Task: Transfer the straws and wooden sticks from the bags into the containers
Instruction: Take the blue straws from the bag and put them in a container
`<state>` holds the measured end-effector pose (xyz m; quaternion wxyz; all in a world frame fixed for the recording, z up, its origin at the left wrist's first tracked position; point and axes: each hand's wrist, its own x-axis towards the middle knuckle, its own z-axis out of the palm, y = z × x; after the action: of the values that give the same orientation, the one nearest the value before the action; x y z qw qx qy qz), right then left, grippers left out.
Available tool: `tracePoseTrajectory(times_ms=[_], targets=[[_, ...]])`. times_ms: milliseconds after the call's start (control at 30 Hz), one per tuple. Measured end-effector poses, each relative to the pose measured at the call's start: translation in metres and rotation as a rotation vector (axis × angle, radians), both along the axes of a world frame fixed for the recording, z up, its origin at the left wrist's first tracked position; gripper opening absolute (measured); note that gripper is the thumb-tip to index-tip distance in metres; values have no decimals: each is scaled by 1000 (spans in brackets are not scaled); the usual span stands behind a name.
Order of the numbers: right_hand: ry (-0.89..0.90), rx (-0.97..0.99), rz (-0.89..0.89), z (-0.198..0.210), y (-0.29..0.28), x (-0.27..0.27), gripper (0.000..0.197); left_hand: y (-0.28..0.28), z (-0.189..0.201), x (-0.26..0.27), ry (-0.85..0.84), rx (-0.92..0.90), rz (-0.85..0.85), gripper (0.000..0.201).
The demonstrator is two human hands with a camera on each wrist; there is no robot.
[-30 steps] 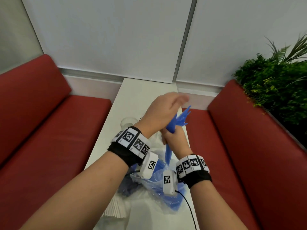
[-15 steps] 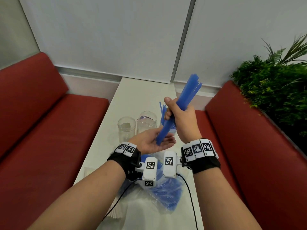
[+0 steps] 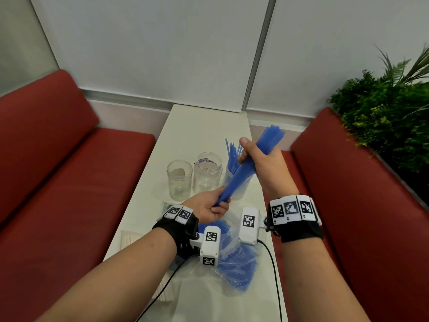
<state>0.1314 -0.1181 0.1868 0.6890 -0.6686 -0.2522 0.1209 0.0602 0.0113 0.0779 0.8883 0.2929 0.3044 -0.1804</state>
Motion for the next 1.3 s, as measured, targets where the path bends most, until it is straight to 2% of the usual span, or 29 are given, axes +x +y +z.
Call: tracePoseTrajectory(times_ms=[133, 233, 300, 367, 433, 600, 700, 800, 967, 1100, 1200, 1267, 1300], targets=[[-51, -262, 83, 11, -24, 19, 13, 8, -3, 9, -15, 101, -4, 25], [-38, -371, 179, 23, -32, 30, 14, 13, -1, 17, -30, 152, 6, 24], [-49, -350, 179, 29, -32, 38, 15, 14, 2, 23, -42, 134, 92, 23], [-87, -291, 128, 36, -31, 45, 10, 16, 3, 28, -55, 117, 205, 32], [-133, -213, 19, 40, -29, 55, 7, 21, 0, 29, -67, 161, 208, 38], [-164, -45, -338, 31, -17, 86, 12, 30, -7, 26, -42, 472, -41, 30], [-163, -96, -445, 9, -4, 101, 21, 31, -12, 31, -49, 689, -134, 27], [-137, -225, -470, -23, 11, 117, 22, 30, -18, 37, -86, 961, -279, 20], [-135, -487, -419, -70, 32, 138, 12, 26, -31, 38, -335, 1586, -784, 22], [-157, -531, -427, -92, 43, 144, 22, 13, -56, 36, -472, 1843, -1239, 26], [-256, -379, -450, -96, 48, 143, 40, 3, -78, 29, -456, 2000, -1472, 56], [-356, -315, -444, -99, 50, 142, 41, -1, -89, 25, -416, 2078, -1532, 74], [-407, -337, -417, -103, 52, 142, 38, -2, -92, 24, -405, 2113, -1540, 77]])
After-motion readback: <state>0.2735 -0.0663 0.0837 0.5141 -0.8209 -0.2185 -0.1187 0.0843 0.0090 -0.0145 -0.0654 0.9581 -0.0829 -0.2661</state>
